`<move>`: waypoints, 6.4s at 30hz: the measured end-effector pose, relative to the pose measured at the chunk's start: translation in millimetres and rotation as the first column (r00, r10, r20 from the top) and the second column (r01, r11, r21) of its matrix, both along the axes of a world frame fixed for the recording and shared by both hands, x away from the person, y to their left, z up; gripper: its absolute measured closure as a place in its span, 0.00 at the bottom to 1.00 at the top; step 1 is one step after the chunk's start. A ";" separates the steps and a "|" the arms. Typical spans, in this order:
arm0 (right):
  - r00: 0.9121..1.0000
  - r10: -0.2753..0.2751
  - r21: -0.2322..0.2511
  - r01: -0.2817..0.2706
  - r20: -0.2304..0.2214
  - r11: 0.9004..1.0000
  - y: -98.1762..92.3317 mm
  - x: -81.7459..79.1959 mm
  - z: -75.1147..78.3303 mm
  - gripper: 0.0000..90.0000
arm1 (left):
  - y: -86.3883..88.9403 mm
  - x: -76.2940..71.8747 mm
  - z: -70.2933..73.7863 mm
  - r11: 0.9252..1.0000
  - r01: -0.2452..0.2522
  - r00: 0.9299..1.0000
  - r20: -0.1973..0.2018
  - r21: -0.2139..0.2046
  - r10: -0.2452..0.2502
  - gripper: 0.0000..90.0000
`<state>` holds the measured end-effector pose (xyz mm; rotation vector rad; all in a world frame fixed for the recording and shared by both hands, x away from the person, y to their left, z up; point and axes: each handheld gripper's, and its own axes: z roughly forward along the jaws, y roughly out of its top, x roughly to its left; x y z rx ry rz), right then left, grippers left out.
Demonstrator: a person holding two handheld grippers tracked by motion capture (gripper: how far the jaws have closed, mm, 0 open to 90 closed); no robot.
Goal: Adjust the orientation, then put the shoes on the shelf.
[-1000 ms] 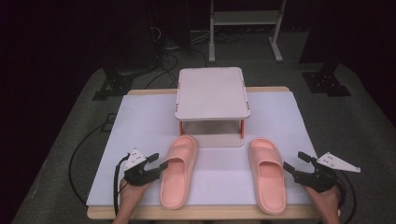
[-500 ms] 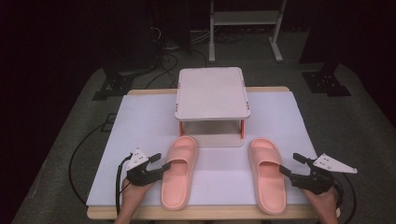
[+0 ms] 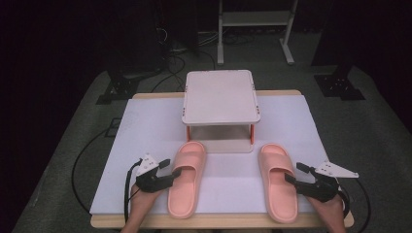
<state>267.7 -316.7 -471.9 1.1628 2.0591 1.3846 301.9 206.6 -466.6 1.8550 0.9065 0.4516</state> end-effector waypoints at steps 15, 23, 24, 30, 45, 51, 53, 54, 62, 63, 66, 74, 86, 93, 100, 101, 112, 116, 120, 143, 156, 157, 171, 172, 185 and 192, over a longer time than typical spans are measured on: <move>0.997 -0.075 -0.086 0.075 0.007 0.993 11.9 3.6 -1.5 0.59 | -9.8 2.7 -2.9 0.999 -0.030 0.999 -0.012 0.031 0.030 0.51; 0.994 -0.102 -0.112 0.105 0.033 0.988 13.6 1.3 -0.8 0.68 | -8.9 1.6 -3.4 0.998 -0.047 0.999 -0.009 0.048 0.047 0.59; 0.994 -0.108 -0.112 0.111 0.034 0.988 13.2 1.1 -0.8 0.69 | -8.8 1.0 -3.2 0.998 -0.047 0.999 -0.004 0.050 0.048 0.60; 0.992 -0.122 -0.110 0.125 0.031 0.986 11.5 0.7 -0.8 0.73 | -4.7 0.1 -2.9 0.997 -0.064 0.998 0.000 0.044 0.064 0.71; 0.996 -0.083 -0.117 0.086 0.026 0.989 14.8 -1.0 1.2 0.88 | 0.2 -2.9 2.2 0.998 -0.052 0.999 0.017 0.025 0.051 0.80; 0.998 -0.046 -0.115 0.049 0.030 0.992 18.4 -3.4 4.4 0.89 | -0.3 -4.6 3.6 0.999 -0.034 0.999 0.013 0.017 0.034 0.81; 0.999 -0.044 -0.108 0.046 0.027 0.993 18.2 -3.7 4.8 0.89 | -0.2 -4.7 4.2 0.999 -0.029 1.000 0.011 0.016 0.028 0.81; 0.999 -0.043 -0.105 0.046 0.027 0.993 17.8 -3.9 5.2 0.89 | -0.5 -4.8 4.8 1.000 -0.024 1.000 0.013 0.012 0.024 0.81; 1.000 -0.020 -0.078 0.020 0.009 0.997 17.8 -3.3 8.4 0.89 | 0.1 -7.1 9.4 1.000 0.013 1.000 0.013 0.012 -0.013 0.81; 1.000 -0.018 -0.077 0.019 0.006 0.997 18.9 -3.1 8.9 0.89 | 0.0 -7.7 10.7 1.000 0.019 1.000 0.014 0.008 -0.019 0.81; 1.000 -0.010 -0.079 0.010 -0.003 0.997 23.2 -2.9 11.4 0.89 | -0.8 -8.7 15.6 0.999 0.034 0.999 0.024 0.009 -0.034 0.81; 1.000 0.003 -0.069 -0.003 -0.001 0.998 30.4 -0.5 22.0 0.89 | -0.7 -8.6 32.0 0.997 0.074 0.996 0.043 -0.007 -0.074 0.83; 0.998 0.049 -0.037 -0.048 0.034 0.998 38.9 -4.3 55.0 0.89 | -5.5 -10.7 74.1 0.989 0.147 0.985 0.085 0.011 -0.148 0.83; 0.994 0.083 -0.043 -0.080 0.066 0.996 44.1 -7.6 86.5 0.89 | -5.4 -13.8 95.4 0.982 0.187 0.978 0.095 -0.006 -0.185 0.83; 0.991 0.093 -0.048 -0.089 0.092 0.995 45.6 -8.2 111.8 0.89 | -7.4 -13.9 110.5 0.978 0.206 0.973 0.107 0.006 -0.206 0.83; 0.991 0.094 -0.048 -0.090 0.092 0.995 46.0 -7.9 113.7 0.89 | -7.9 -13.0 115.4 0.977 0.213 0.970 0.112 0.018 -0.214 0.83; 0.987 0.107 -0.049 -0.102 0.120 0.994 50.5 -8.2 134.0 0.89 | -11.7 -12.8 139.8 0.969 0.247 0.960 0.136 0.008 -0.246 0.83; 0.985 0.113 -0.045 -0.108 0.128 0.993 53.4 -6.9 143.0 0.89 | -12.5 -10.2 148.3 0.966 0.257 0.957 0.140 0.007 -0.255 0.84; 0.982 0.122 -0.058 -0.115 0.142 0.992 58.7 -2.2 155.4 0.89 | -12.7 -7.3 155.4 0.966 0.259 0.955 0.146 0.002 -0.257 0.84; 0.985 0.085 -0.074 -0.074 0.147 0.994 70.3 38.4 194.5 0.89 | -12.7 30.6 187.4 0.979 0.201 0.967 0.163 -0.009 -0.197 0.84; 0.989 0.052 -0.069 -0.042 0.139 0.997 77.0 67.6 193.4 0.89 | -8.7 56.5 187.5 0.989 0.145 0.977 0.158 -0.015 -0.141 0.84; 0.989 0.042 -0.071 -0.032 0.142 0.997 79.5 71.4 192.9 0.89 | -9.1 59.9 186.2 0.990 0.137 0.978 0.161 -0.018 -0.132 0.84; 0.987 -0.014 -0.038 0.020 0.160 0.999 88.5 96.3 183.9 0.89 | -19.1 85.3 181.6 0.996 0.087 0.981 0.175 -0.018 -0.082 0.84; 0.987 -0.014 -0.038 0.020 0.160 0.999 88.5 96.3 183.9 0.89 | -19.0 87.1 181.7 0.996 0.085 0.982 0.173 -0.015 -0.081 0.84; 0.986 -0.054 -0.039 0.061 0.157 0.997 94.4 115.6 181.7 0.89 | -22.2 108.0 181.9 0.998 0.051 0.984 0.170 -0.025 -0.046 0.84; 0.986 -0.074 -0.036 0.080 0.148 0.996 96.9 128.4 183.5 0.89 | -24.2 119.2 181.5 0.999 0.034 0.987 0.156 -0.032 -0.028 0.84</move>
